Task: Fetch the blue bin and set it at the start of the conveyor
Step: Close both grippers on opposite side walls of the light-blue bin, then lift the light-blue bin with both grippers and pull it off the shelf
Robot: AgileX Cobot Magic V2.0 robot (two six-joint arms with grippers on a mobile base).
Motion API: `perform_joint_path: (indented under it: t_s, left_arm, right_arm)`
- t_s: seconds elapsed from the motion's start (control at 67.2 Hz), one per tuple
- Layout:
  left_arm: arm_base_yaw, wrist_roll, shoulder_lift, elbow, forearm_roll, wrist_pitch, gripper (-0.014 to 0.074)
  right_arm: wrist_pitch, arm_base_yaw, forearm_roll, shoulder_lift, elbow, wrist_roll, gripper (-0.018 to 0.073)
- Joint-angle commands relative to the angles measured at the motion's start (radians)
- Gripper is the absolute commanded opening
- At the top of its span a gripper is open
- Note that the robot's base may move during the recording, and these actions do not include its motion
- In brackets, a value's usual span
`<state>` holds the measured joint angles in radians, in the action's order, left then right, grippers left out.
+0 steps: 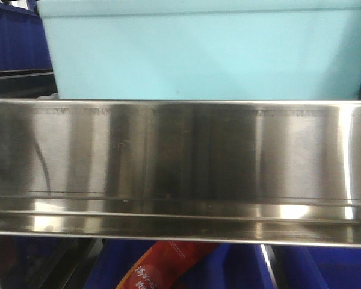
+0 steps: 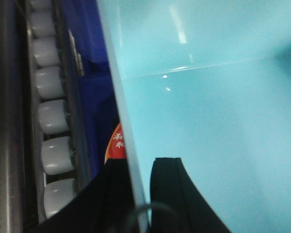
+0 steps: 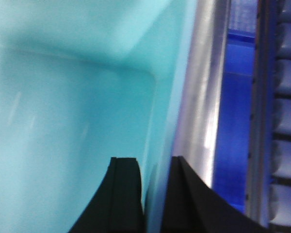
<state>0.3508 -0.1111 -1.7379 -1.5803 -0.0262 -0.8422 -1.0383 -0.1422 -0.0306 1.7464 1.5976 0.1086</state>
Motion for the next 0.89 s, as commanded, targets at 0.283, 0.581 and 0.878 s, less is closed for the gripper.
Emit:
perform_joint_path:
  t_s: [0.283, 0.581, 0.878]
  left_arm:
    - [0.001, 0.004, 0.032, -0.013, -0.008, -0.021, -0.0111]
    - [0.004, 0.004, 0.143, -0.075, -0.008, -0.087, -0.0111]
    - [0.004, 0.004, 0.277, -0.115, -0.008, -0.132, -0.0111]
  right_arm:
    - [-0.012, 0.001, 0.013, -0.031, 0.005, -0.013, -0.0143]
    - [-0.016, 0.001, 0.013, -0.199, 0.005, -0.013, -0.0143]
    - [-0.027, 0.001, 0.006, -0.358, 0.005, -0.013, -0.0143]
